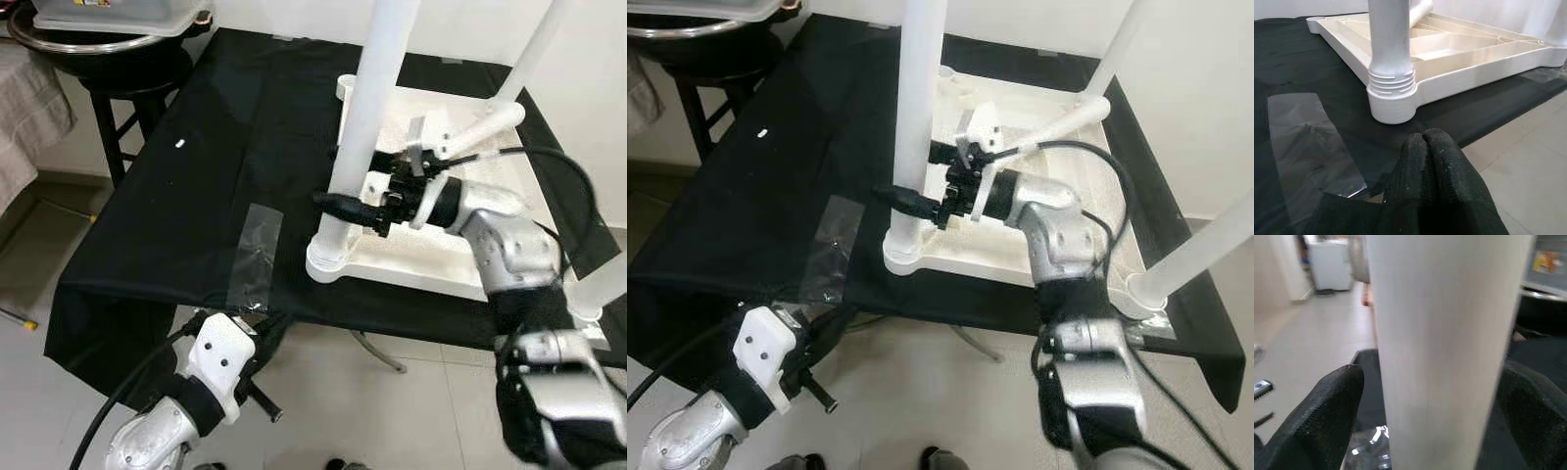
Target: Building children table
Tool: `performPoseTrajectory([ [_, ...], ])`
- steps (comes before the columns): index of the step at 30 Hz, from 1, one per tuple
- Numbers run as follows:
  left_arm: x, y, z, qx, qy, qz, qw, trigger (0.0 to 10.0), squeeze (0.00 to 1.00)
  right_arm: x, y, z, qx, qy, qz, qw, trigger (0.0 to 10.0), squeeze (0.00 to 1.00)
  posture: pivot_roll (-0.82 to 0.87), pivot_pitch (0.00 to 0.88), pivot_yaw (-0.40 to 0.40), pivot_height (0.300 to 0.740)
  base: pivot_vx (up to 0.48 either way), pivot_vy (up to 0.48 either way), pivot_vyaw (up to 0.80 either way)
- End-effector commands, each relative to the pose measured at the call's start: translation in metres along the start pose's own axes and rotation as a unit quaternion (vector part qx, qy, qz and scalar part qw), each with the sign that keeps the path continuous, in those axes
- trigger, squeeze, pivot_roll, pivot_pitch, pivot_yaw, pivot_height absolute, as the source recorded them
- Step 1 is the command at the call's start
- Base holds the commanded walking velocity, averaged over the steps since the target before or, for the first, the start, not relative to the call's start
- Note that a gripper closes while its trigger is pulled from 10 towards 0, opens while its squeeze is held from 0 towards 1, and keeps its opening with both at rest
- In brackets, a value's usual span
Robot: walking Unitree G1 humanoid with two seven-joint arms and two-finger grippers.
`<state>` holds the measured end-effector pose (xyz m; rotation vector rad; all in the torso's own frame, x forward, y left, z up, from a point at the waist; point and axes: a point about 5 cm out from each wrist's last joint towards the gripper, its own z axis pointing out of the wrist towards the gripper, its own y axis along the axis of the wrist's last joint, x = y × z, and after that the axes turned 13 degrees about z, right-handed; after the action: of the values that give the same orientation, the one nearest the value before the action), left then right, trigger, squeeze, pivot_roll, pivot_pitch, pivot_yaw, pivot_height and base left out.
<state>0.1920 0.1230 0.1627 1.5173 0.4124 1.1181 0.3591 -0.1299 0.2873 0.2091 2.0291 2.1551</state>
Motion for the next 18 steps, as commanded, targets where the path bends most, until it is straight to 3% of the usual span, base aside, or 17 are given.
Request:
performPoseTrajectory([
  [1,0.003,-0.001,-0.004,0.006,-0.001,0.012,1.0,10.0,0.0,-0.001,0.001,0.003,0.007,0.035,0.004,0.999,10.0,0.0,0.09,0.216,-0.106,0.74,0.0,0.0,0.0],
  [4,0.004,0.0,-0.005,0.006,0.0,0.015,1.0,10.0,0.0,-0.003,0.002,0.004,0.011,0.049,0.009,0.999,10.0,0.0,0.09,0.217,-0.106,0.74,0.0,0.0,0.0],
  [5,0.004,0.0,-0.005,0.006,0.002,0.016,1.0,10.0,0.0,-0.004,0.002,0.004,0.014,0.053,0.01,0.998,3.9,0.0,0.09,0.222,-0.106,0.74,0.0,0.0,0.0],
  [6,0.005,0.001,-0.006,0.007,0.005,0.016,1.0,10.0,0.0,-0.005,0.002,0.003,0.019,0.062,0.012,0.998,0.0,0.0,0.1,0.224,-0.107,0.74,0.0,0.0,0.0],
  [14,0.007,0.0,-0.009,0.012,0.01,0.018,1.0,10.0,0.0,-0.006,-0.001,-0.005,0.044,0.097,0.023,0.994,0.0,0.0,0.09,0.229,-0.106,0.74,0.0,0.0,0.0],
  [18,0.007,-0.001,-0.009,0.011,0.011,0.019,1.0,10.0,0.0,-0.006,-0.014,-0.016,0.048,0.069,0.015,0.996,0.0,0.0,0.08,0.224,-0.107,0.74,0.0,0.0,0.0],
])
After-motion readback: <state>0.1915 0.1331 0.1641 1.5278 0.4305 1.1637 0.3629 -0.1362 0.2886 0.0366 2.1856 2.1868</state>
